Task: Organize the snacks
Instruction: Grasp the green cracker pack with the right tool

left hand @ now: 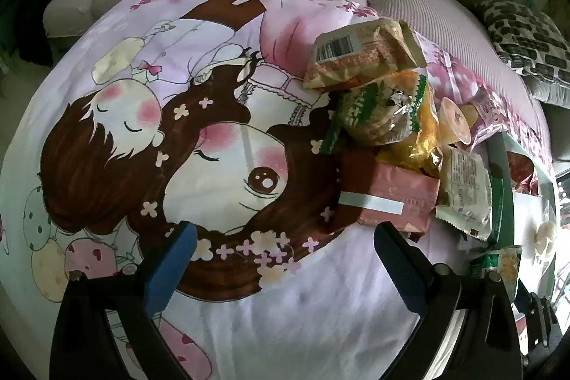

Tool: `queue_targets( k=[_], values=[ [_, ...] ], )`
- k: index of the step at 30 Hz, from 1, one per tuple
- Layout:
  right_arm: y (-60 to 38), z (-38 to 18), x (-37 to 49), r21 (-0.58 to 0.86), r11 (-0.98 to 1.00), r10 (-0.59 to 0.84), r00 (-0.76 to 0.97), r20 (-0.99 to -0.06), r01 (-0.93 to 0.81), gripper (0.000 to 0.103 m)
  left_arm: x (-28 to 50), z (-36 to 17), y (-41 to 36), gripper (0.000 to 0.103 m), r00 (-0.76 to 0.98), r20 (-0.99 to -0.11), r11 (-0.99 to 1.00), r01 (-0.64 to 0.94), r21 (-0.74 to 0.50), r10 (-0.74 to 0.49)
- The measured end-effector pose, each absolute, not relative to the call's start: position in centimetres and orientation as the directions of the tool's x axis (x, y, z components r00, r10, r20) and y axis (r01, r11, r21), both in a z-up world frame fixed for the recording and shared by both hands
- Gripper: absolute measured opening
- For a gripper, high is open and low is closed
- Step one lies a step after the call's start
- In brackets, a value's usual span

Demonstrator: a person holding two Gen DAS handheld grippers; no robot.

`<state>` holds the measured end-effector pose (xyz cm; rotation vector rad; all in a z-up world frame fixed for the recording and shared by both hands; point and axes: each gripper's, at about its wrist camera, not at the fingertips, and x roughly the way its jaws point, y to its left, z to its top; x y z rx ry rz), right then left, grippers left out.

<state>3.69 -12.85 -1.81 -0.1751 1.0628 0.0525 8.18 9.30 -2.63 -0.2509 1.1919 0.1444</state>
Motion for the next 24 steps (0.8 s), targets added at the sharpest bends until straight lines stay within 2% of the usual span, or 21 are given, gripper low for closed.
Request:
queue_targets(
  k=[24],
  values=[
    [-13.42,-1.39,3.67,-0.06,0.989,0.013,0.479,-0.878,-0.137,0.059,8.43,-3.04,9.02,0.1,0.355,-0.934,0.965,-0.234,-0.121,-0.031]
  ],
)
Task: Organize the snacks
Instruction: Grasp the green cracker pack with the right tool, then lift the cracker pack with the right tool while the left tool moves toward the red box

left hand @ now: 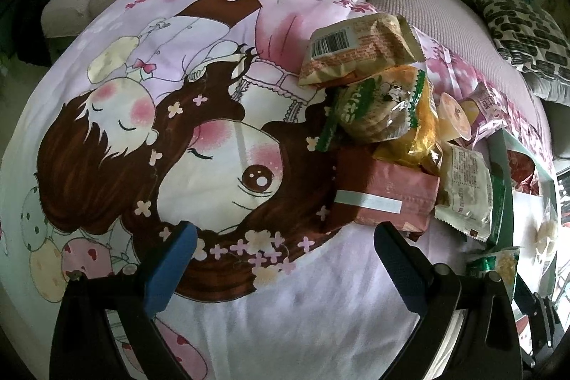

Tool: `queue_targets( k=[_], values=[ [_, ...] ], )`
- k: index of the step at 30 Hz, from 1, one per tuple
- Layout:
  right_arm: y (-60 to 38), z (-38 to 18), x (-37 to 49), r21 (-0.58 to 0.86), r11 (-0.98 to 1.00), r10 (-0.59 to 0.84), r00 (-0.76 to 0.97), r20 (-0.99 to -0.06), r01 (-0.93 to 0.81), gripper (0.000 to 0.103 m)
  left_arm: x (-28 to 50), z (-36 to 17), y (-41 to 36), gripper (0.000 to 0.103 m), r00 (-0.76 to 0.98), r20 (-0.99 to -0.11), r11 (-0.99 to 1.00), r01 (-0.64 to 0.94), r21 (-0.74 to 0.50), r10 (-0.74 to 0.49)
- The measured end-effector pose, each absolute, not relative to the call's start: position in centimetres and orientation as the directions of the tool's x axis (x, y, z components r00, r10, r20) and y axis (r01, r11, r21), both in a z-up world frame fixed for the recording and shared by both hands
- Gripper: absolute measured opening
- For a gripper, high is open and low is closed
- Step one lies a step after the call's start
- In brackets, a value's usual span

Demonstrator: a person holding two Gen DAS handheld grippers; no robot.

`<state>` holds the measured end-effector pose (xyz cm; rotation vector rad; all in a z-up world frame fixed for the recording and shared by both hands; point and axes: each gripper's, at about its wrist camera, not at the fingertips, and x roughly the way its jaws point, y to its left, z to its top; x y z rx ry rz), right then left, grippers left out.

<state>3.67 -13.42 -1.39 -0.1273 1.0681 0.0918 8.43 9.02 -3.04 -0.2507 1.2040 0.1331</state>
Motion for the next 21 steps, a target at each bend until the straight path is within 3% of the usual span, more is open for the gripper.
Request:
queue_targets(
  k=[21],
  values=[
    [-11.3,-0.4,3.0,-0.105,0.976,0.007,0.514,-0.858,-0.189,0.06,8.1,-2.5,9.2,0.1,0.372,-0.926,0.959,-0.236,-0.156,-0.06]
  ],
)
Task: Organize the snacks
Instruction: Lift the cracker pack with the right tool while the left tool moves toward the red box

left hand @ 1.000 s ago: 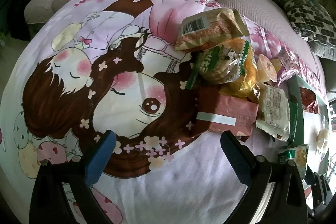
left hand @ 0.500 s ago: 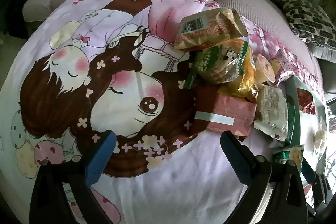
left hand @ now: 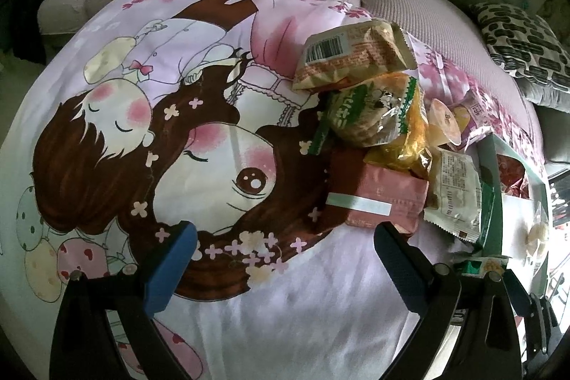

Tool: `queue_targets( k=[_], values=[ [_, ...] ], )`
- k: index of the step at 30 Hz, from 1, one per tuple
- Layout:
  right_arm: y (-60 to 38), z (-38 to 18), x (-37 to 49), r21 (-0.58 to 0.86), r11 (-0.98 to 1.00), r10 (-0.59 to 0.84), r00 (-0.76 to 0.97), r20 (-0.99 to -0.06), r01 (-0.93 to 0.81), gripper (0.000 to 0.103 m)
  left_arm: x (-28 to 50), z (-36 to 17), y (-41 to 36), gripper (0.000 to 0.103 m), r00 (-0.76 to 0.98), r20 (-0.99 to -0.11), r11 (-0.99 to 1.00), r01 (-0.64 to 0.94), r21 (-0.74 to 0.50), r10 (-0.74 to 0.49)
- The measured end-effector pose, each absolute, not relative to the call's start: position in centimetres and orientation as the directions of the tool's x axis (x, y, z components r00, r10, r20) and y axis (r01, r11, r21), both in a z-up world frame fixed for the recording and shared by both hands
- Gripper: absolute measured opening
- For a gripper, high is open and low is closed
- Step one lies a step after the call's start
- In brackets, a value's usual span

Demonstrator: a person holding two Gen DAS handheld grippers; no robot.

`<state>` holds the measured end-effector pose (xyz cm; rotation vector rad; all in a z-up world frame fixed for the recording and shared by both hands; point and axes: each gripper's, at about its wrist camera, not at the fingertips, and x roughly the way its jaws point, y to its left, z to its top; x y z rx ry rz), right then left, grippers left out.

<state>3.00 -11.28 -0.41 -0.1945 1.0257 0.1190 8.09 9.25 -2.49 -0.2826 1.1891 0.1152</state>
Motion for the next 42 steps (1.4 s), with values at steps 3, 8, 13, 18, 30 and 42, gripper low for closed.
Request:
queue_targets(
  k=[3,8,13,18,30,42],
  values=[
    [-10.9,-1.0,3.0,-0.105,0.973,0.012,0.496,-0.868,-0.208,0.06,8.1,-2.5,9.2,0.1,0.369,-0.927,0.96,-0.236,-0.154,-0.058],
    [-11.3,-2.0,3.4,-0.101,0.977,-0.003,0.463,-0.886,-0.187,0.06,8.3,-2.7,9.1,0.1,0.366,-0.929,0.961,-0.234,-0.15,-0.056],
    [-11.1,-2.5,3.5,-0.11,0.977,-0.013,0.461,-0.888,-0.184,0.061,8.3,-2.8,9.0,0.1,0.364,-0.93,0.963,-0.227,-0.146,-0.055],
    [-10.7,-3.0,3.5,-0.111,0.975,-0.01,0.465,-0.885,-0.191,0.06,8.4,-2.8,8.9,0.1,0.363,-0.93,0.964,-0.223,-0.145,-0.056],
    [-11.4,-2.7,3.5,-0.014,0.981,0.076,0.448,-0.891,-0.195,0.053,8.7,-2.7,8.8,0.1,0.367,-0.928,0.964,-0.217,-0.156,-0.067],
    [-14.2,-0.1,2.5,0.094,0.989,0.139,0.486,-0.863,-0.117,0.052,9.2,-3.0,8.4,0.099,0.356,-0.932,0.968,-0.203,-0.151,-0.071]
  ],
)
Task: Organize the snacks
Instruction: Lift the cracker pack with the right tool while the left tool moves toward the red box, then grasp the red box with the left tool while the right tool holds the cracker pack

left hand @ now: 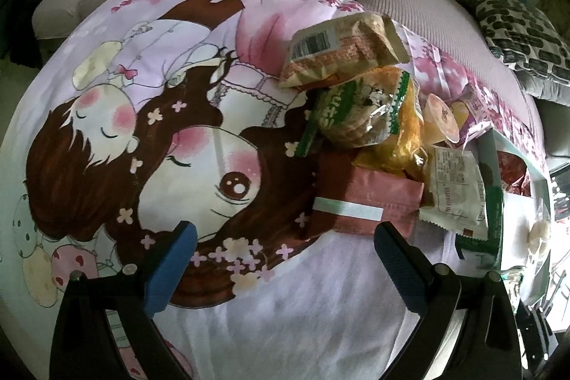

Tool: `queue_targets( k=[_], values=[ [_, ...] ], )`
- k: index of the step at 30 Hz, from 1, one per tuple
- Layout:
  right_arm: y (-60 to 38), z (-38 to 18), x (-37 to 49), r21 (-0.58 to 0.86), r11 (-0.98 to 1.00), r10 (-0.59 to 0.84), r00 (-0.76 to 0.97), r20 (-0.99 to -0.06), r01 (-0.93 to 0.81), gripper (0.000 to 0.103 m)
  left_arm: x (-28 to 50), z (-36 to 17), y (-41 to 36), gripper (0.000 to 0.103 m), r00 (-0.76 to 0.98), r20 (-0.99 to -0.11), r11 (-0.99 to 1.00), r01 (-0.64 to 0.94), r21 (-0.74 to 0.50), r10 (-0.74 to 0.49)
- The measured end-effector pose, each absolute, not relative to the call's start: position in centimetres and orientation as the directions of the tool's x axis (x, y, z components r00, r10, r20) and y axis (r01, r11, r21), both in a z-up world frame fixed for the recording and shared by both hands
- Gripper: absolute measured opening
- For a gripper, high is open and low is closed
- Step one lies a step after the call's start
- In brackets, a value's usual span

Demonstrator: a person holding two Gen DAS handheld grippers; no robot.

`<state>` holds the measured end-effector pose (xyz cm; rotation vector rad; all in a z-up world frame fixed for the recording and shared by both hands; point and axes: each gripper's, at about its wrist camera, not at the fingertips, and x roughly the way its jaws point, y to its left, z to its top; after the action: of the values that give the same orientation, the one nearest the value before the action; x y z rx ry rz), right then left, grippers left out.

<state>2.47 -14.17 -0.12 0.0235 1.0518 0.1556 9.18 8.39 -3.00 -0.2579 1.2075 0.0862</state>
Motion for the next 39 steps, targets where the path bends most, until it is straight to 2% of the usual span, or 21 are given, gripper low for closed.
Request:
queue_targets(
  k=[6,19,21,22,23,28,39],
  values=[
    [-16.3,0.5,2.8,0.097,0.994,0.11,0.505,-0.856,-0.053,0.052,10.2,-3.4,6.3,0.099,0.357,-0.929,0.978,-0.139,-0.155,-0.096],
    [-17.2,0.7,2.9,0.128,0.991,0.126,0.516,-0.847,-0.032,0.052,11.4,-4.1,3.0,0.099,0.366,-0.925,0.989,-0.061,-0.137,-0.106],
    [-17.3,0.8,2.8,0.131,0.991,0.127,0.518,-0.846,-0.03,0.052,11.2,-3.9,2.9,0.092,0.376,-0.922,0.991,-0.055,-0.123,-0.094],
    [-17.4,0.9,2.8,0.133,0.991,0.128,0.519,-0.845,-0.028,0.052,11.3,-3.8,2.8,0.082,0.378,-0.921,0.991,-0.057,-0.121,-0.09],
    [-17.4,1.0,2.8,0.135,0.991,0.129,0.521,-0.844,-0.027,0.052,11.4,-3.8,2.9,0.078,0.376,-0.921,0.989,-0.058,-0.133,-0.102],
    [-17.6,1.6,2.6,0.143,0.99,0.13,0.532,-0.836,-0.016,0.052,11.3,-3.3,3.1,0.069,0.377,-0.918,0.986,-0.056,-0.157,-0.125],
    [-17.3,3.0,3.2,0.175,0.985,0.148,0.552,-0.821,-0.005,0.052,11.0,-3.8,3.0,0.068,0.366,-0.925,0.99,-0.048,-0.129,-0.103]
  ],
)
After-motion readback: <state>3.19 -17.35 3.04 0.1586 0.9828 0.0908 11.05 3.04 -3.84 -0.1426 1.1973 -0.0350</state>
